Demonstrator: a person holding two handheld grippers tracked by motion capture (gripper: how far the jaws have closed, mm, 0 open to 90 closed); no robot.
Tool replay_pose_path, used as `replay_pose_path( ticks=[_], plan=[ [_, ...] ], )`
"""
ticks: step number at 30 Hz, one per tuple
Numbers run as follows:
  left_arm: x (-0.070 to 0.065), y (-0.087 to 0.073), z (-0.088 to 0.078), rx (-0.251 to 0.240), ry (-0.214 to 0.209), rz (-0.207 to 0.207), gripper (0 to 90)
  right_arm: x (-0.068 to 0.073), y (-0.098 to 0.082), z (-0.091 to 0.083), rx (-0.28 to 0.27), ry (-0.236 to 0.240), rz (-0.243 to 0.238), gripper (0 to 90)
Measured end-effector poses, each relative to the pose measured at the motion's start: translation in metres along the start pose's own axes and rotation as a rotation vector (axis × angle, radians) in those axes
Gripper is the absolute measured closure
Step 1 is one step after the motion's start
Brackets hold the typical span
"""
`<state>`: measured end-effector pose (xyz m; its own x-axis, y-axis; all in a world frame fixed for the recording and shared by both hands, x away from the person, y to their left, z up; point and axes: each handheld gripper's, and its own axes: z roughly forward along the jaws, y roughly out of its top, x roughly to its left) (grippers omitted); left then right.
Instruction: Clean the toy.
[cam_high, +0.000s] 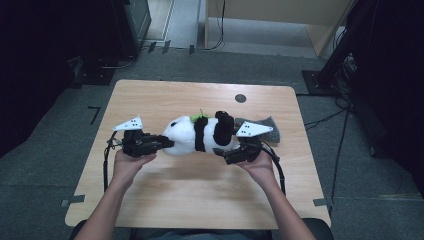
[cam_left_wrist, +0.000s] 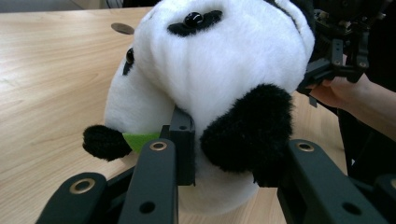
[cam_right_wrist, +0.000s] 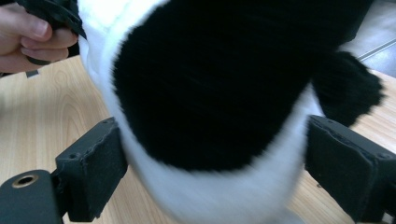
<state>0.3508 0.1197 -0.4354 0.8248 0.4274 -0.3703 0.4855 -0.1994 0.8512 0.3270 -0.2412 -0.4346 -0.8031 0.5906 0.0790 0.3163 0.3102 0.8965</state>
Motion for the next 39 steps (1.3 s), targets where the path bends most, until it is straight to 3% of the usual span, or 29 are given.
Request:
replay_pose_path(
  ticks=[2, 5, 7, 9, 11, 13, 15, 18, 20, 25, 26, 27, 28, 29, 31, 33, 36, 39],
  plan=[
    [-0.001, 0.0, 0.003, 0.001, 0.007, -0.003, 67.1, 0.003, -0.001, 0.005, 0.019, -0.034, -0.013, 13.3],
    [-0.003, 0.0, 0.004, -0.009, 0.043, 0.006, 63.3, 0.003, -0.002, 0.007, 0.046, -0.064, -0.01, 33.1],
    [-0.008, -0.001, 0.005, -0.028, 0.087, 0.048, 56.5, 0.0, -0.001, 0.006, 0.053, -0.051, 0.046, 43.6],
    [-0.008, -0.002, 0.007, -0.029, 0.115, 0.073, 46.2, -0.004, 0.001, 0.003, 0.048, -0.043, 0.085, 47.3],
    [-0.006, -0.003, 0.008, -0.042, 0.111, 0.076, 35.1, -0.007, 0.004, 0.0, 0.055, -0.035, 0.12, 48.7],
    [-0.008, -0.006, 0.009, -0.062, 0.152, 0.119, 25.0, -0.01, 0.007, -0.005, 0.058, -0.039, 0.142, 49.8],
    [-0.009, -0.01, 0.009, -0.068, 0.183, 0.148, 23.8, -0.015, 0.01, -0.011, 0.054, -0.06, 0.176, 50.0],
    [-0.006, -0.013, 0.011, -0.051, 0.155, 0.126, 19.5, -0.025, 0.011, -0.023, 0.025, -0.071, 0.249, 49.9],
    [-0.007, -0.015, 0.014, -0.03, 0.164, 0.148, 18.0, -0.029, 0.013, -0.031, 0.018, -0.057, 0.284, 49.6],
    [-0.014, -0.018, 0.027, -0.016, 0.124, 0.167, 17.5, -0.019, 0.021, -0.032, 0.034, -0.003, 0.294, 47.0],
    [-0.017, -0.018, 0.029, -0.012, 0.138, 0.178, 16.4, -0.016, 0.021, -0.029, 0.039, 0.023, 0.304, 46.1],
    [-0.02, -0.017, 0.032, 0.0, 0.184, 0.19, 13.5, -0.013, 0.022, -0.027, 0.046, 0.035, 0.307, 45.1],
    [-0.022, -0.018, 0.032, 0.004, 0.221, 0.194, 14.9, -0.01, 0.023, -0.024, 0.055, 0.039, 0.313, 44.4],
    [-0.021, -0.019, 0.03, -0.007, 0.227, 0.185, 20.6, -0.007, 0.023, -0.021, 0.069, 0.05, 0.318, 43.6],
    [-0.017, -0.018, 0.028, -0.015, 0.214, 0.13, 33.0, -0.003, 0.023, -0.018, 0.076, 0.045, 0.318, 42.5],
    [-0.017, -0.016, 0.026, -0.002, 0.213, 0.113, 43.8, -0.002, 0.024, -0.015, 0.08, 0.045, 0.322, 40.2],
    [-0.018, -0.011, 0.023, 0.004, 0.18, 0.095, 60.8, -0.004, 0.023, -0.015, 0.073, 0.033, 0.305, 31.2],
    [-0.012, -0.007, 0.018, -0.01, 0.134, 0.035, 64.9, -0.008, 0.021, -0.018, 0.014, 0.038, 0.28, 25.1]
  ],
)
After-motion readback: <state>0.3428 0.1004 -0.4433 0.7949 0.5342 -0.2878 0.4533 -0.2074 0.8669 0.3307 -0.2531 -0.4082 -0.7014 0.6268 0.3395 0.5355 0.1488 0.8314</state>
